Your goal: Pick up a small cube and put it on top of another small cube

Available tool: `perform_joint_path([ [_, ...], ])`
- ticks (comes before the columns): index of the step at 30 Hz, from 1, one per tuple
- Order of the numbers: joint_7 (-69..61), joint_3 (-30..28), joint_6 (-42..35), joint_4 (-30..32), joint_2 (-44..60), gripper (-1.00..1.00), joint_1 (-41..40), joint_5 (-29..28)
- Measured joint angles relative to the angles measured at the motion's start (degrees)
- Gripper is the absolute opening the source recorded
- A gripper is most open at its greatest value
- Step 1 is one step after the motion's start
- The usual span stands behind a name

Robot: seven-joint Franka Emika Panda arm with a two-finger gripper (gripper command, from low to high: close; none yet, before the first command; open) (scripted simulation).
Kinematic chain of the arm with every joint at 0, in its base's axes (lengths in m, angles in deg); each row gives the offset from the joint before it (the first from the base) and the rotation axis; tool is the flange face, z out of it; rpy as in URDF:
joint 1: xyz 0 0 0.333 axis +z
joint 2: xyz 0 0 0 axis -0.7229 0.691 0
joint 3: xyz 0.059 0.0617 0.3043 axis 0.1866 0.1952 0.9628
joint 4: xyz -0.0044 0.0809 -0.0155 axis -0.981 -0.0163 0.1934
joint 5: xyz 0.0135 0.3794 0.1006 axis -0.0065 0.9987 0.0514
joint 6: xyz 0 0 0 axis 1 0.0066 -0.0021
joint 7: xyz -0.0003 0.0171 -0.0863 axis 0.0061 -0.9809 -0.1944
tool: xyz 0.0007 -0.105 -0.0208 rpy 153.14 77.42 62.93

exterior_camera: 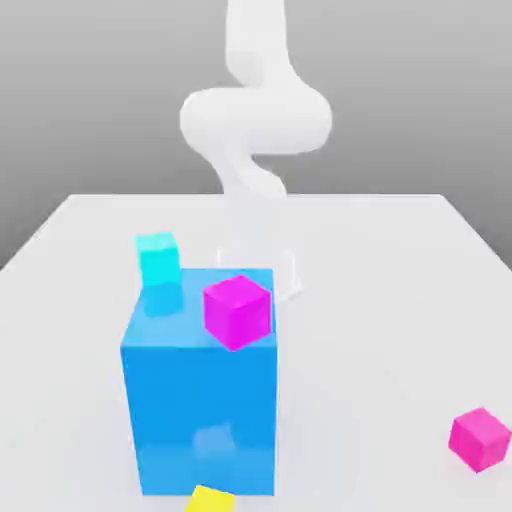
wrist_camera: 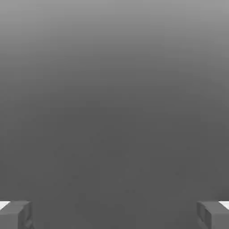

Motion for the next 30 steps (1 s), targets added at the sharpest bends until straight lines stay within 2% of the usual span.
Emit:
perform_joint_path([
  [17,10.4,14.6,12.2,3.2,35.6,0.0,4.5,-8.3],
  [27,16.2,17.3,19.4,5.1,56.3,0.0,12.5,-12.8],
  [30,18.7,15.0,23.3,4.2,62.6,0.0,15.2,-15.8],
])
